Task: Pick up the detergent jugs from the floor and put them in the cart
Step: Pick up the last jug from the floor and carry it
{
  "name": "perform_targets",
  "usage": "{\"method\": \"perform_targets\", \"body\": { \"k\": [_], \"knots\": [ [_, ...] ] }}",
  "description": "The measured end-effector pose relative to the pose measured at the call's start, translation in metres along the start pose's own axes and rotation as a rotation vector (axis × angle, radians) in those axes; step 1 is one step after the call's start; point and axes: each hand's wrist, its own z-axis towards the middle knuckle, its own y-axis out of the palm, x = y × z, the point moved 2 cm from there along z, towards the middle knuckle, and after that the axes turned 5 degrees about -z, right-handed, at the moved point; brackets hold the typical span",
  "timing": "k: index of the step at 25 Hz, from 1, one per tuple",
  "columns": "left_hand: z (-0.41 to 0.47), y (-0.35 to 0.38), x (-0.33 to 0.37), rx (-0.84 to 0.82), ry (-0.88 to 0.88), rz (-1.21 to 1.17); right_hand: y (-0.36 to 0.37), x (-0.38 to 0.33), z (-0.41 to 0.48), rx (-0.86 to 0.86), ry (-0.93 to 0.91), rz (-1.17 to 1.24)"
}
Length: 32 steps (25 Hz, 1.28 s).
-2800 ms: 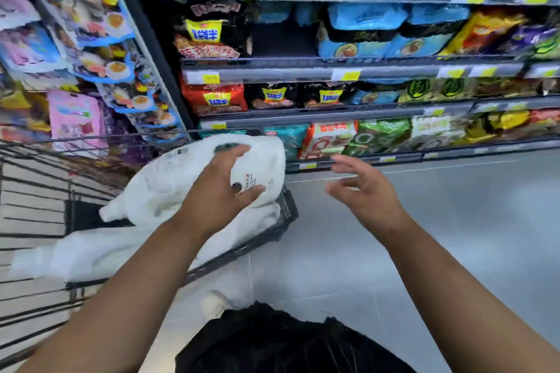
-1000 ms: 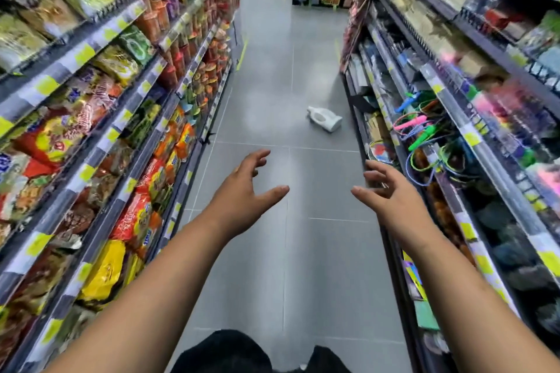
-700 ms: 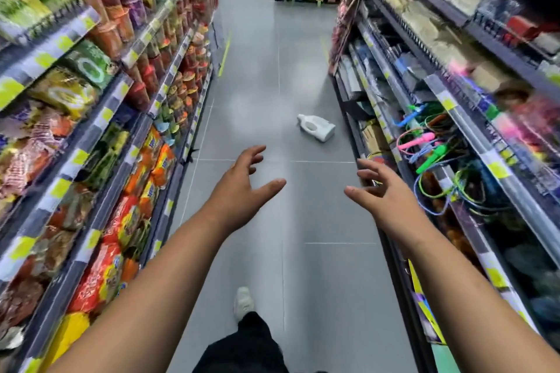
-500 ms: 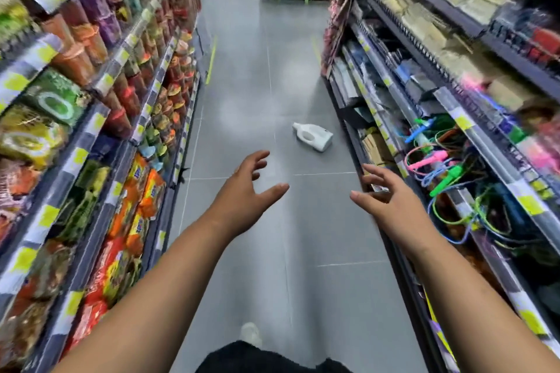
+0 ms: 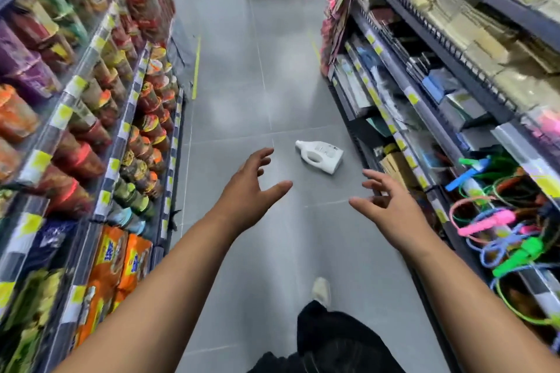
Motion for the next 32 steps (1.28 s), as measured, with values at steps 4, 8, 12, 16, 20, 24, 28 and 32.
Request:
{"method": "perform_targets", "body": {
  "k": [4,8,12,16,20,24,28,32],
  "knots": [
    [0.1,-0.003,0.003,0.002,-0.04,0.024,0.014,-0.026,0.12,-0.074,0.009,-0.04],
    [0.199,-0.023,0.003,-0.012,-0.059,0.06,0.039,-0.042,0.231,-0.103,0.04,-0.071],
    [0.308,-0.051,-0.018,-0.061,-0.063,0.078,0.068,-0.045,0.323,-0.076,0.111,-0.088],
    [0.432,-0.074,-0.039,-0.202,-0.047,0.113,0.101,-0.049,0.407,0.046,0.206,-0.068],
    [0.534,-0.081,-0.05,-0.335,-0.005,0.172,0.128,-0.044,0.478,0.187,0.291,-0.015],
    [0.62,-0.045,-0.069,-0.44,-0.005,0.207,0.146,-0.011,0.541,0.254,0.363,0.026],
    [0.693,0.017,-0.109,-0.513,-0.058,0.221,0.147,0.044,0.603,0.282,0.393,-0.045],
    [0.762,0.088,-0.169,-0.568,-0.14,0.255,0.147,0.113,0.668,0.299,0.429,-0.098]
  ]
}}
